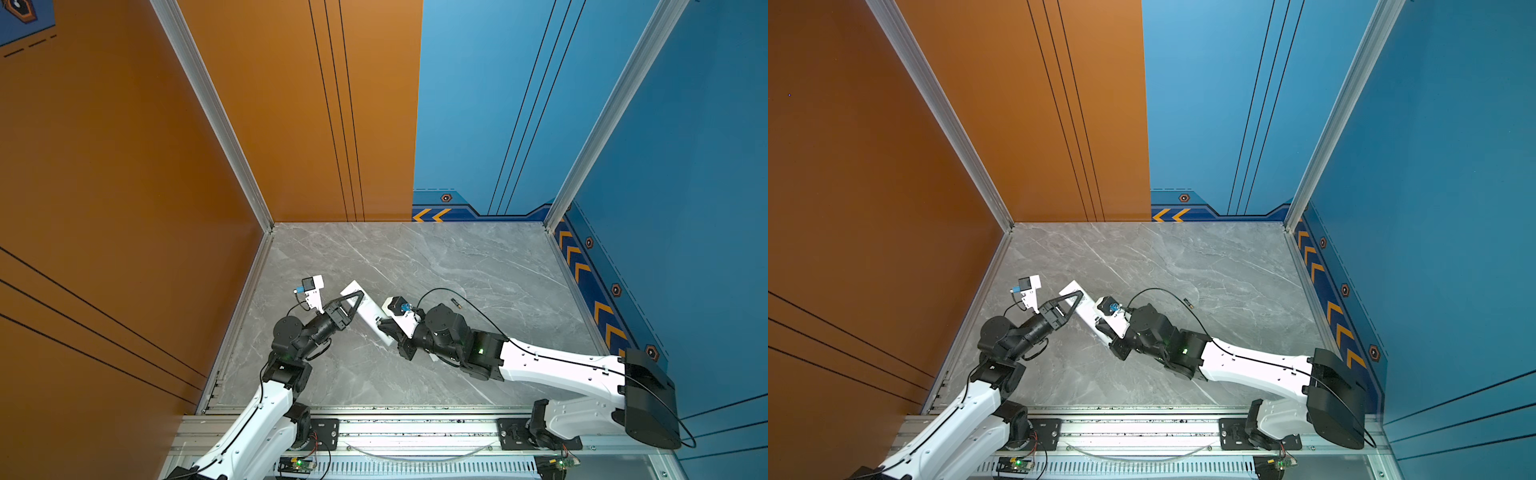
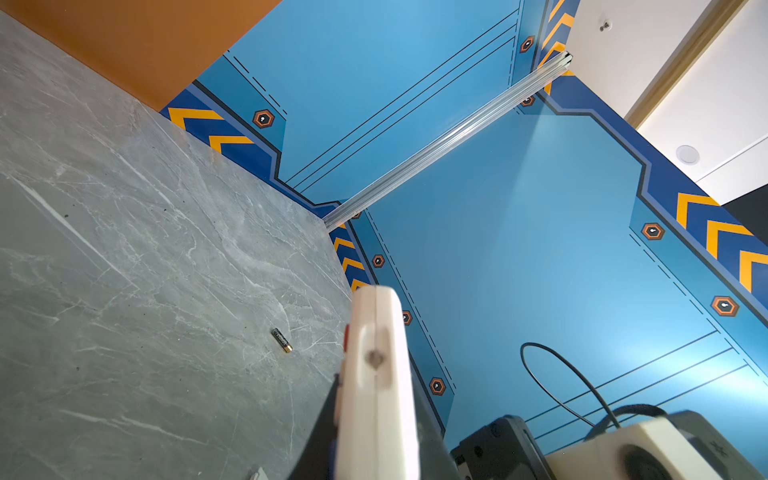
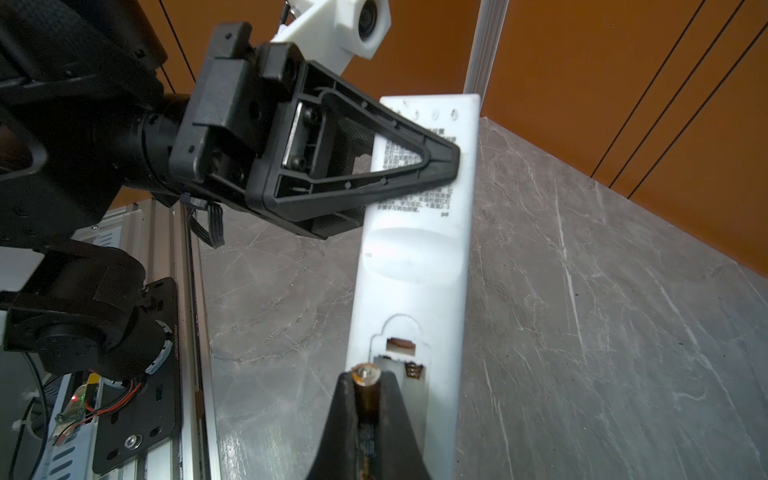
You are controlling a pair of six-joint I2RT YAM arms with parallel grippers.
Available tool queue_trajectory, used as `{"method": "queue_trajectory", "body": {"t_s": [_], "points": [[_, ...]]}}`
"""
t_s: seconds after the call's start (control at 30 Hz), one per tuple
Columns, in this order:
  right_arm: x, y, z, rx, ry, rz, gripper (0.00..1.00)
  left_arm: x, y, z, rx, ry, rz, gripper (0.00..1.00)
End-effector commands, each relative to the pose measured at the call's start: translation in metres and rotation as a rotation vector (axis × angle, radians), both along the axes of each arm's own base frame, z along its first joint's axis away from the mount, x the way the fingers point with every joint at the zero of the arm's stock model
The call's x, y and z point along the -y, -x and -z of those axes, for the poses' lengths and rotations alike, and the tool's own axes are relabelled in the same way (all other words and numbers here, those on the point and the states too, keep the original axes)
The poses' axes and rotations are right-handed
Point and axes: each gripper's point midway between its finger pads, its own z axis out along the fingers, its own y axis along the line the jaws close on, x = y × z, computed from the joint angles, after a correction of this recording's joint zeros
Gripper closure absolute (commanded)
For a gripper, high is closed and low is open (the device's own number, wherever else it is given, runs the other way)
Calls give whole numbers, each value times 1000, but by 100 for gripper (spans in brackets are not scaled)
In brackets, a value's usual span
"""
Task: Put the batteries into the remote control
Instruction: 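Lower the battery end into the compartment beside the spring contact with the right gripper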
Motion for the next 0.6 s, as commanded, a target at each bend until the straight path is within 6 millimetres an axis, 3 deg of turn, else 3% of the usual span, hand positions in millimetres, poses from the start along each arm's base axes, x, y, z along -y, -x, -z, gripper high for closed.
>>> {"method": "queue_trajectory", "body": {"t_s": [0.0,0.57], "points": [[-7,-6,-19,47,-46,17,100,3,5,-12,46,17,22,100],[-9,-11,-11,48,-42,38,100,4,6,-13,53,14,24,100]]}}
